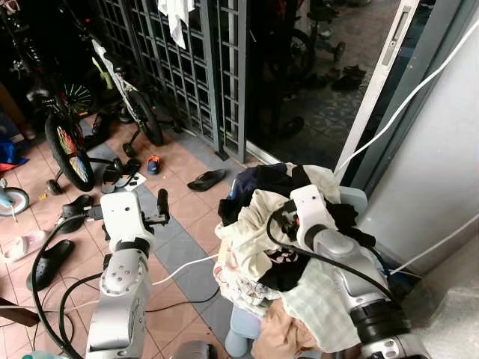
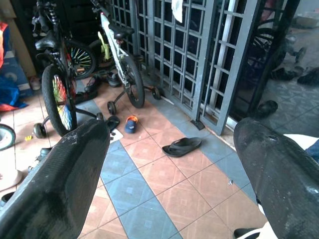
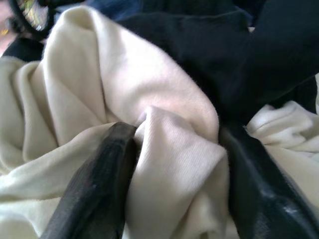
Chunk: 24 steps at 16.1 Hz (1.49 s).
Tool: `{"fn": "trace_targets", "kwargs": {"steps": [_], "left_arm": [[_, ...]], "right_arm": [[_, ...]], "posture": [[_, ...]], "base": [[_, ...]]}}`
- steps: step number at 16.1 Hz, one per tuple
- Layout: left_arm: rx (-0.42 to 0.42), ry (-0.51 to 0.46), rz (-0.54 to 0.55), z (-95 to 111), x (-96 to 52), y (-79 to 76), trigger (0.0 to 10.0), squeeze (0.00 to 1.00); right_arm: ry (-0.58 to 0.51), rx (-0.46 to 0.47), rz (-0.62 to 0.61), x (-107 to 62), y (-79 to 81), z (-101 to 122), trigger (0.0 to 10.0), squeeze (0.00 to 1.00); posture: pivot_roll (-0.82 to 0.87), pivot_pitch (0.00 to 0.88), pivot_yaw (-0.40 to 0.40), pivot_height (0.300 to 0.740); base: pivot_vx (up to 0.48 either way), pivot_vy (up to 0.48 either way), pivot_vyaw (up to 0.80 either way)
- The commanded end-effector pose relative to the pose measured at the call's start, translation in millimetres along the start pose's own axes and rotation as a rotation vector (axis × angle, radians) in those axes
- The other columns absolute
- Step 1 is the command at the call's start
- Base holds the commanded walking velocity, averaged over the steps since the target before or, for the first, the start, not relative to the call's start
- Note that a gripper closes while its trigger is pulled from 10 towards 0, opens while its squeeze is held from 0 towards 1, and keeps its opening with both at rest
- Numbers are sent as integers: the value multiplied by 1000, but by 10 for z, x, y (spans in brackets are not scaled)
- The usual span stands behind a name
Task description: Clothes washing
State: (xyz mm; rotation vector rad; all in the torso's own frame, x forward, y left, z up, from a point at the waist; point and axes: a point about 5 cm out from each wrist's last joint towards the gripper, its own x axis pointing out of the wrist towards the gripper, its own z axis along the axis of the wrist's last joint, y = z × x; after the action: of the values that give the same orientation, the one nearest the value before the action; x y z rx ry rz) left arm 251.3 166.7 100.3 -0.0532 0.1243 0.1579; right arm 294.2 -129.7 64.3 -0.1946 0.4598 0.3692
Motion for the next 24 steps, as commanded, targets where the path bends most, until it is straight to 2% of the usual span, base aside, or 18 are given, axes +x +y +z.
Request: {"fn": "trace_targets", "kwargs": {"steps": [1,3,4,6,9,10,12,14,15,17,18,20,22,24], "left_arm": [[8,1,-6,23,27,-13,10000,0],[7,2,-13,29,51,-41,10000,0],[5,4,-15,28,62,-49,10000,0],[-2,8,-11,24,65,-48,10000,0],[-12,16,-11,10,67,-52,10000,0],[-16,19,-18,4,72,-64,10000,0],[-11,17,-24,6,74,-79,10000,0],[6,9,-30,14,74,-88,10000,0],[8,12,-35,4,80,-86,10000,0],[12,14,-46,1,93,-86,10000,0],[17,11,-54,5,91,-101,10000,0],[23,-2,-60,13,82,-109,10000,0],[59,-11,-67,26,81,-145,10000,0],[81,-3,-61,-20,56,-137,10000,0]], "right_arm": [[51,-42,99,-33,106,-104,0,0],[82,-90,196,-49,216,-191,0,0],[105,-115,276,-57,322,-255,0,0],[105,-102,266,-46,300,-259,0,0],[63,-31,237,-59,234,-230,0,0],[21,-14,217,-77,196,-184,0,0],[-141,-4,151,-130,114,13,0,0],[-273,64,98,-303,-22,182,0,0],[-312,78,117,-443,-85,222,0,0],[-362,85,154,-605,-132,278,0,0],[-394,136,220,-759,-152,329,0,0],[-418,153,284,-860,-107,328,0,0],[-432,184,231,-878,-95,280,0,0],[-465,140,69,-845,-9,230,0,0]], "posture": [[20,10,59,740],[17,13,60,740],[18,9,59,740],[18,9,52,740],[11,8,49,740],[6,8,50,740],[0,9,52,740],[-1,9,56,740],[-22,14,65,740],[-39,19,68,740],[-45,19,68,740],[-40,7,64,740],[-33,0,62,740],[-31,0,82,740]], "base": [[0,0,0],[0,0,0],[0,0,0],[0,0,0],[0,0,0],[0,0,0],[0,0,0],[0,0,0],[0,0,0],[0,0,0],[0,0,0],[0,0,0],[0,0,0],[0,0,0]]}}
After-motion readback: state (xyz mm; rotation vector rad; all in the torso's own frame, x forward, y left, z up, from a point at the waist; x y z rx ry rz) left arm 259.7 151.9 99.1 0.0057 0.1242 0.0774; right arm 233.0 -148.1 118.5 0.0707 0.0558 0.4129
